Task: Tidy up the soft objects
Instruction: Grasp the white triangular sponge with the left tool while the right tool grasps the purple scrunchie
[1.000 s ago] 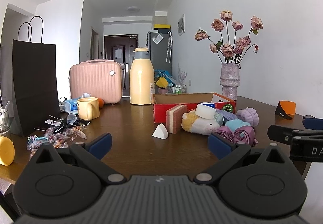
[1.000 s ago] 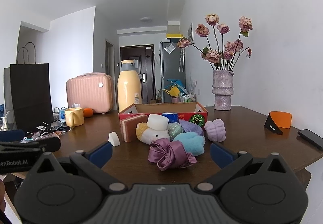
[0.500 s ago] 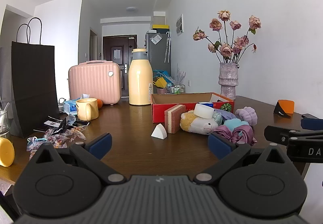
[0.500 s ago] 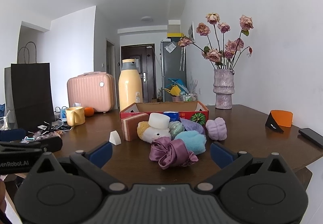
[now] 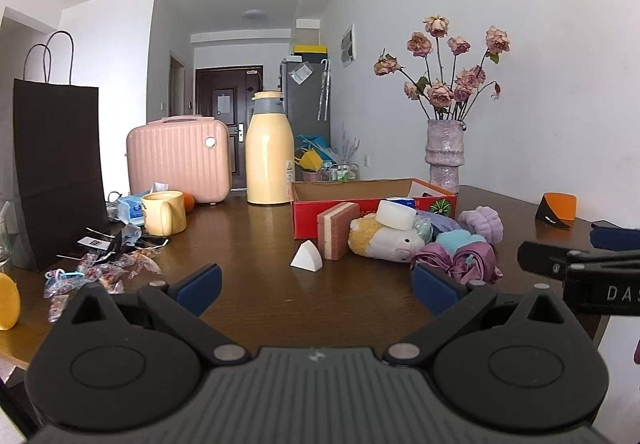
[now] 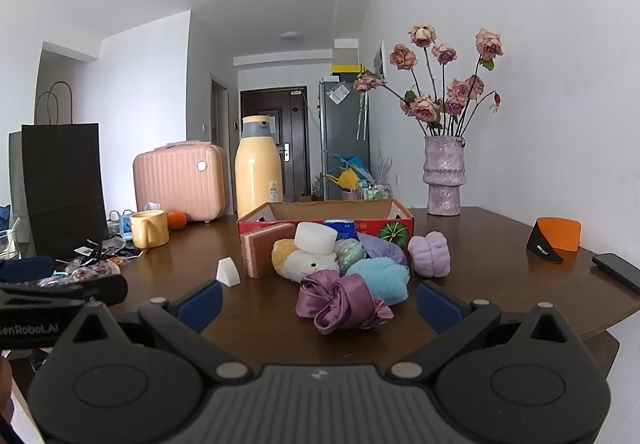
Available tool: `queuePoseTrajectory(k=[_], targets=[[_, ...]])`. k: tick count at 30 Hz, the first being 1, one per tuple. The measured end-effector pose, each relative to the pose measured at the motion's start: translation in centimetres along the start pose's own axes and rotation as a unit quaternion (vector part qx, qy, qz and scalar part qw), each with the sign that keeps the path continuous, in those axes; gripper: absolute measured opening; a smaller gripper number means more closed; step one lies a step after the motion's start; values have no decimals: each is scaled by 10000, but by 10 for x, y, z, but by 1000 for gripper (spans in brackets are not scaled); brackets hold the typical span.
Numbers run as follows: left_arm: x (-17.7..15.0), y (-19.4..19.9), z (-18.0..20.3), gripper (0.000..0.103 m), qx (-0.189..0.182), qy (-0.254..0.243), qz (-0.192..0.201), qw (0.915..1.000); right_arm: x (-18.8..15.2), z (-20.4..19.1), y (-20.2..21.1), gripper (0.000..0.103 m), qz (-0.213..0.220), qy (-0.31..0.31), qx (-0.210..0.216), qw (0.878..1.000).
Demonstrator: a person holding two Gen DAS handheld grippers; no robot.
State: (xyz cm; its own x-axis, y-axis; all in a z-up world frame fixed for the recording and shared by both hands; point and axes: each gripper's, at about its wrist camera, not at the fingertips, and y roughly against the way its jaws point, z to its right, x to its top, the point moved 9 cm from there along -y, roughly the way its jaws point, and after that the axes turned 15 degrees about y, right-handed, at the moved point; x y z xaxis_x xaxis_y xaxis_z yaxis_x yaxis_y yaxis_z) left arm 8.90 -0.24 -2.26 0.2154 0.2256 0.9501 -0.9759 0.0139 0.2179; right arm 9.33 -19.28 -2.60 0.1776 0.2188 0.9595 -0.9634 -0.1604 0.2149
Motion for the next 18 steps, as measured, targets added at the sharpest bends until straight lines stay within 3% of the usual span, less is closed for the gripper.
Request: queuePoseTrajectory(k=[5, 10, 18], targets=[[1, -19, -8, 103, 207, 97, 68, 9997, 1, 7, -7, 103, 113, 61, -220, 9997], [1, -45, -18, 103, 209, 215, -198, 9994, 0, 15, -13, 103, 135, 158, -338, 9992], [-10, -92, -18, 103, 348, 286, -332, 9984, -17, 33, -53, 103, -272, 14, -306, 9992]])
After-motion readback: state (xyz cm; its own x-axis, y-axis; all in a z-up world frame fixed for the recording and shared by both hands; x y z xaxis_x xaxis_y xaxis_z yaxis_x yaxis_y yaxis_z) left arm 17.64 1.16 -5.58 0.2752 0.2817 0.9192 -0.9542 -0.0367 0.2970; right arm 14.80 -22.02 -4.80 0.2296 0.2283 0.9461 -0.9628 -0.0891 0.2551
